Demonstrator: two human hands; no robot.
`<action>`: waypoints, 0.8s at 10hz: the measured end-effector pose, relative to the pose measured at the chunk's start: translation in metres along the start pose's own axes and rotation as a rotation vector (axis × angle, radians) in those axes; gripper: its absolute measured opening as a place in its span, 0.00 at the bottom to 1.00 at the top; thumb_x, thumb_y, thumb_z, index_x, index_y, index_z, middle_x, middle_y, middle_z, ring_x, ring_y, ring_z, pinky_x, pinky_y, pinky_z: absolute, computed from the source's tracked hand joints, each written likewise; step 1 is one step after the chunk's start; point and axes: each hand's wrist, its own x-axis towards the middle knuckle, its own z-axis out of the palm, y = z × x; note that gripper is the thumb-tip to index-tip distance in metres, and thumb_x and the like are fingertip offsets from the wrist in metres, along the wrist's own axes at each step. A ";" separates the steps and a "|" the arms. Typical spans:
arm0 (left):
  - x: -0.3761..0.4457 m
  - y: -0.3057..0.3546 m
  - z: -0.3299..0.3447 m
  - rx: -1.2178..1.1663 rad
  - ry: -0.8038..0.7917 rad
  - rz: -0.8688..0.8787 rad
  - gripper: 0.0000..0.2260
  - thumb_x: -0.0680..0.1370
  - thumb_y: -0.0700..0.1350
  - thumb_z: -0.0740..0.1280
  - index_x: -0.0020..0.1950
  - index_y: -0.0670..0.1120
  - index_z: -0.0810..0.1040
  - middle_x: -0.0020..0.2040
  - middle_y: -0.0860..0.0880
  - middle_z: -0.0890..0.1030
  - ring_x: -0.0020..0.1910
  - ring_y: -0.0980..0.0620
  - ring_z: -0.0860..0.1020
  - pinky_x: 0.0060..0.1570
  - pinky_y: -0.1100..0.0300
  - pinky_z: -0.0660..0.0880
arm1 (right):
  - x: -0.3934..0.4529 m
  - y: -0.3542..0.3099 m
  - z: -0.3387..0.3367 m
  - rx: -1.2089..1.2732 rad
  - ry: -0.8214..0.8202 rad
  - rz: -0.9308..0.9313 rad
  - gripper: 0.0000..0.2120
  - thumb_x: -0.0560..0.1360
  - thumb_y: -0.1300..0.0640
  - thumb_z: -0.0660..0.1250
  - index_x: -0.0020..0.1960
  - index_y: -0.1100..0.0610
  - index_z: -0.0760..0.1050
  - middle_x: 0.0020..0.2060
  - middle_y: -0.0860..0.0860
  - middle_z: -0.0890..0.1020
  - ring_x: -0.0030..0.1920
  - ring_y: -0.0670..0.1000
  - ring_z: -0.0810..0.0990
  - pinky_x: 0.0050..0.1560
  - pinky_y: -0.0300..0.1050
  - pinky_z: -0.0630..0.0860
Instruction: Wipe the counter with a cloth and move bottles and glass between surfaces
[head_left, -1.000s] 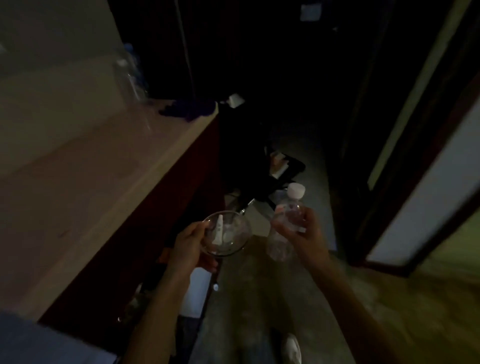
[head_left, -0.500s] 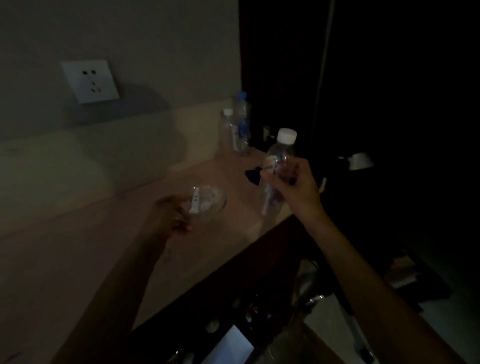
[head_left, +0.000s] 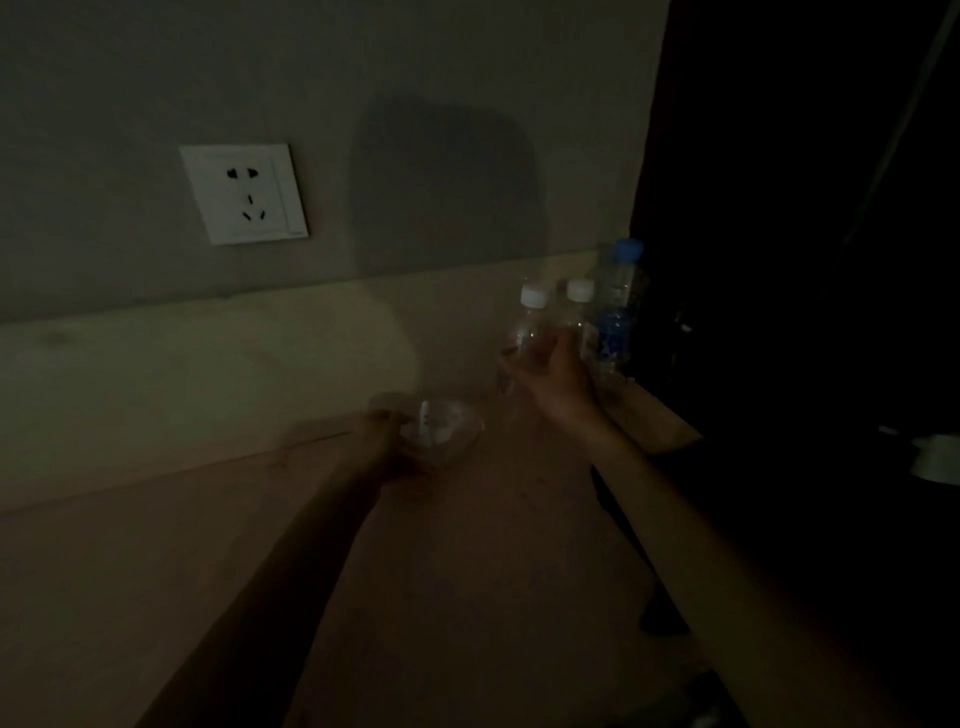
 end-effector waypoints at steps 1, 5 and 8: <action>0.020 -0.007 0.005 -0.039 0.052 0.004 0.05 0.84 0.44 0.56 0.57 0.45 0.69 0.40 0.45 0.76 0.25 0.54 0.80 0.21 0.65 0.75 | 0.019 0.005 0.008 0.028 -0.057 0.003 0.29 0.71 0.56 0.73 0.67 0.56 0.63 0.53 0.46 0.76 0.53 0.47 0.77 0.42 0.32 0.74; 0.035 -0.012 0.028 -0.044 0.120 0.000 0.13 0.85 0.44 0.54 0.64 0.40 0.72 0.46 0.34 0.80 0.34 0.44 0.82 0.35 0.52 0.82 | 0.019 0.019 0.015 -0.090 -0.027 -0.014 0.31 0.72 0.50 0.72 0.69 0.60 0.63 0.64 0.54 0.75 0.63 0.53 0.74 0.55 0.39 0.69; 0.019 -0.010 0.019 -0.020 0.115 -0.032 0.21 0.84 0.49 0.57 0.70 0.35 0.68 0.37 0.40 0.75 0.22 0.46 0.77 0.15 0.63 0.73 | -0.017 0.019 0.002 -0.134 -0.058 0.061 0.46 0.67 0.37 0.70 0.76 0.53 0.51 0.72 0.53 0.67 0.70 0.53 0.69 0.68 0.50 0.69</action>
